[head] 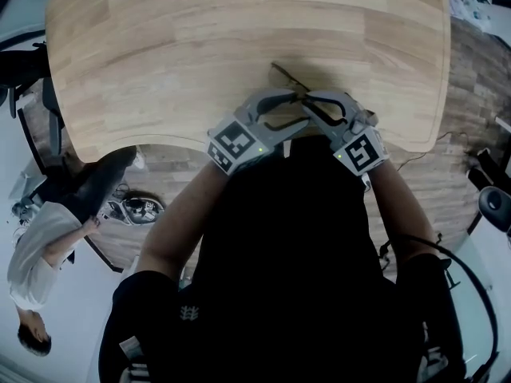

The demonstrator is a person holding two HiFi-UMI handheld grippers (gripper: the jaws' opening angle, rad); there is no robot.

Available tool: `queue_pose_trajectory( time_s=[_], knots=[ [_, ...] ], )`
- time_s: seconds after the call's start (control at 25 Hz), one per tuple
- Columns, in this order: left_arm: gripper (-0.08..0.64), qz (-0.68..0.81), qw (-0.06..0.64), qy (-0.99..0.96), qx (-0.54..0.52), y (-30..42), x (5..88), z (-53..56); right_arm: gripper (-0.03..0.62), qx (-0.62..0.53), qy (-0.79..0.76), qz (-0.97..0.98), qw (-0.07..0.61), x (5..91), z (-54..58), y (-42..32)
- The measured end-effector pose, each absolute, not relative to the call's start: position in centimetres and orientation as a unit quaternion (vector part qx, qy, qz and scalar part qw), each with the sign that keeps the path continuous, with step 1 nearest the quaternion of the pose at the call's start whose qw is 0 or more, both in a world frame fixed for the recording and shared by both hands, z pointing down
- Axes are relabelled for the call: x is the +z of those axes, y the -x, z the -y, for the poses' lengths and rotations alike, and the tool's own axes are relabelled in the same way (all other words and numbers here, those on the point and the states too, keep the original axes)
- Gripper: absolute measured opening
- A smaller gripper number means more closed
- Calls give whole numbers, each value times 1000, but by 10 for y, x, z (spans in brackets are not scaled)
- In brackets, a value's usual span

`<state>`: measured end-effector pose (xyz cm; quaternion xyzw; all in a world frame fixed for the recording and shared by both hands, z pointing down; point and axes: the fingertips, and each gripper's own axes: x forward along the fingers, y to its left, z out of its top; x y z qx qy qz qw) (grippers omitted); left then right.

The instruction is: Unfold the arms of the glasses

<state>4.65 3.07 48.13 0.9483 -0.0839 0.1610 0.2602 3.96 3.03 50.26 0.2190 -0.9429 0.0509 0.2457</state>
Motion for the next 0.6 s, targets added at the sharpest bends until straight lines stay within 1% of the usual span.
queue_pose_trajectory(
  time_s=[0.2,0.24,0.4,0.6],
  knots=[
    [218,59,253,-953,157,-55,468,-45,74,66,-245,930,266,507,-49,-63],
    [216,54,251,-954,155,-58,466,-49,91,78,-253,926,270,513,-53,-68],
    [213,21,243,-957,156,-73,460,-71,199,127,-269,909,291,542,-63,-76],
    [213,-28,228,-960,160,-97,453,-101,201,134,-299,897,296,549,-61,-79]
  ],
)
